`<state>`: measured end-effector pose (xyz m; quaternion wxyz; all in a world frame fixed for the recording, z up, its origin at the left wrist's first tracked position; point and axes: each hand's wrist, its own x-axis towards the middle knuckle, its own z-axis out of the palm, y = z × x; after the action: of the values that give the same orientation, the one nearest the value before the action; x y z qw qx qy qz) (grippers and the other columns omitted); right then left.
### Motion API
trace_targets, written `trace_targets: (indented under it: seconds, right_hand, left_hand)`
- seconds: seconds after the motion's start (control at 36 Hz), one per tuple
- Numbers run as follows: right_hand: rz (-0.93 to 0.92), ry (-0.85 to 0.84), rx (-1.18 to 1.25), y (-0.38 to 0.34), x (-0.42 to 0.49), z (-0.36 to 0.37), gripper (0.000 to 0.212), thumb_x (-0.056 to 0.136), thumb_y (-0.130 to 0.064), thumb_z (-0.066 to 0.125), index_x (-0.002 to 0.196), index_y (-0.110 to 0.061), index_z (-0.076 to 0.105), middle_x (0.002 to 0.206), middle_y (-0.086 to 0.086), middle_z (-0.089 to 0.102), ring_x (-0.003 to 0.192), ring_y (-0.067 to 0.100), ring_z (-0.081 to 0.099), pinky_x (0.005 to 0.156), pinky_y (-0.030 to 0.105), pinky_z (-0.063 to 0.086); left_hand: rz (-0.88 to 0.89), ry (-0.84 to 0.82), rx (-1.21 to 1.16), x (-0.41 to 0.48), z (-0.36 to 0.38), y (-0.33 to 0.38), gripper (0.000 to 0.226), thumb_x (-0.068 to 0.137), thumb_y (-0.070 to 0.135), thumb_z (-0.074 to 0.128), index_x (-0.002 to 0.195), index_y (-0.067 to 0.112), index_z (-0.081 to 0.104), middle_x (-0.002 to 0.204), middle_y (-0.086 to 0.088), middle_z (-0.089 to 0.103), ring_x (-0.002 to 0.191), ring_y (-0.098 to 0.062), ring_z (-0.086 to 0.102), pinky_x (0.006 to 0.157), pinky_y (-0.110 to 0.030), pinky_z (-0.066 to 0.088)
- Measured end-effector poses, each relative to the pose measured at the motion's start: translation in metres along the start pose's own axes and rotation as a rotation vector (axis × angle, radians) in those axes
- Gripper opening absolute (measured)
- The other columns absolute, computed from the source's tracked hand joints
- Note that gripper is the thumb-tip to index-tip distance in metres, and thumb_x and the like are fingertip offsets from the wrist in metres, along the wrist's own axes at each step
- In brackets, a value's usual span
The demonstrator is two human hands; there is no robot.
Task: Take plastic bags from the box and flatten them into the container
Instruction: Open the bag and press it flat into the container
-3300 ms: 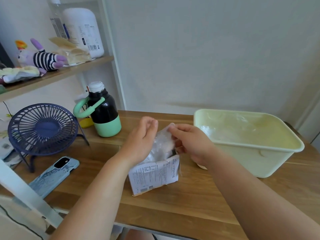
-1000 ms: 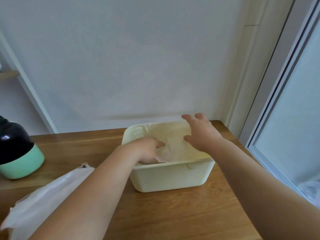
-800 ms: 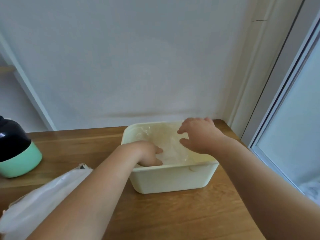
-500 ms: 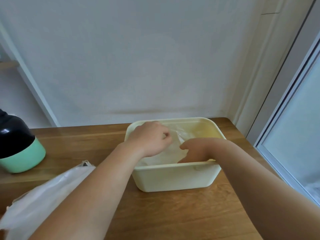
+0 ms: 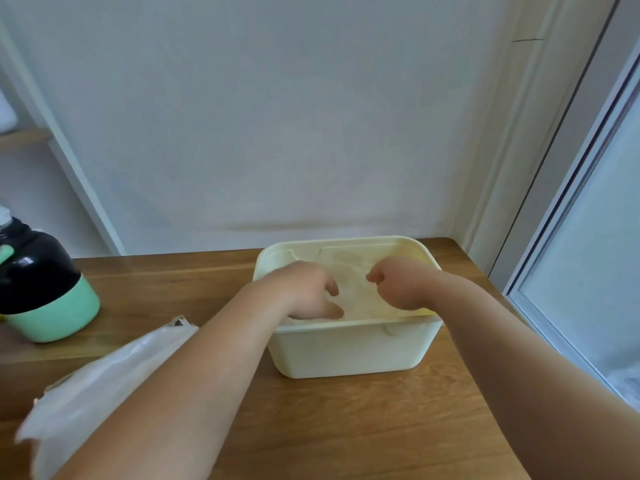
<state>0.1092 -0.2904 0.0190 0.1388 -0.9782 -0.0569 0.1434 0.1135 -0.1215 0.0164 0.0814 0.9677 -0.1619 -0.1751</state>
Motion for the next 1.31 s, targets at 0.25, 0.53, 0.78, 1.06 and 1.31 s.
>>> trace_targets:
  seconds: [0.25, 0.53, 0.78, 1.06, 1.31]
  right_hand:
    - [-0.128, 0.516, 0.346, -0.026, -0.033, -0.014, 0.036, 0.095, -0.011, 0.040, 0.124, -0.018, 0.060, 0.126, -0.003, 0.060, 0.113, 0.018, 0.056, 0.096, 0.031, 0.045]
    - [-0.343, 0.536, 0.567, -0.105, -0.058, 0.019, 0.022, 0.092, -0.015, 0.051, 0.108, -0.018, 0.066, 0.075, -0.017, 0.057, 0.061, 0.001, 0.052, 0.053, 0.003, 0.038]
    - [-0.403, 0.242, 0.582, -0.164, -0.052, 0.074, 0.016, 0.090, -0.019, 0.052, 0.090, -0.009, 0.064, 0.078, 0.001, 0.062, 0.070, 0.013, 0.054, 0.065, 0.023, 0.045]
    - [-0.400, 0.137, 0.549, -0.170, -0.044, 0.087, 0.017, 0.087, -0.008, 0.056, 0.089, -0.024, 0.061, 0.080, -0.007, 0.055, 0.077, 0.013, 0.053, 0.065, 0.018, 0.043]
    - [-0.410, 0.033, 0.577, -0.167, -0.037, 0.089, 0.041, 0.083, -0.003, 0.058, 0.121, -0.018, 0.062, 0.065, -0.011, 0.047, 0.060, 0.006, 0.045, 0.059, 0.018, 0.039]
  left_hand:
    - [0.019, 0.385, -0.241, -0.058, -0.018, -0.024, 0.025, 0.091, 0.045, 0.058, 0.112, 0.035, 0.068, 0.115, 0.018, 0.061, 0.110, -0.007, 0.057, 0.095, -0.031, 0.045]
    - [-0.088, 0.544, -0.325, -0.137, -0.009, -0.072, 0.018, 0.095, 0.030, 0.057, 0.107, 0.028, 0.071, 0.102, 0.019, 0.064, 0.095, -0.001, 0.058, 0.077, -0.016, 0.040]
    - [-0.300, 0.398, -0.184, -0.177, 0.021, -0.115, 0.031, 0.100, 0.030, 0.049, 0.129, 0.025, 0.059, 0.127, 0.006, 0.061, 0.110, -0.013, 0.058, 0.094, -0.032, 0.048]
    - [-0.306, 0.513, -0.231, -0.174, 0.026, -0.118, 0.024, 0.097, 0.023, 0.056, 0.119, 0.022, 0.065, 0.115, 0.005, 0.067, 0.102, -0.012, 0.062, 0.086, -0.028, 0.050]
    - [-0.267, 0.577, -0.431, -0.167, 0.020, -0.123, 0.015, 0.085, 0.013, 0.067, 0.091, 0.027, 0.071, 0.076, 0.015, 0.069, 0.080, 0.004, 0.062, 0.066, -0.010, 0.044]
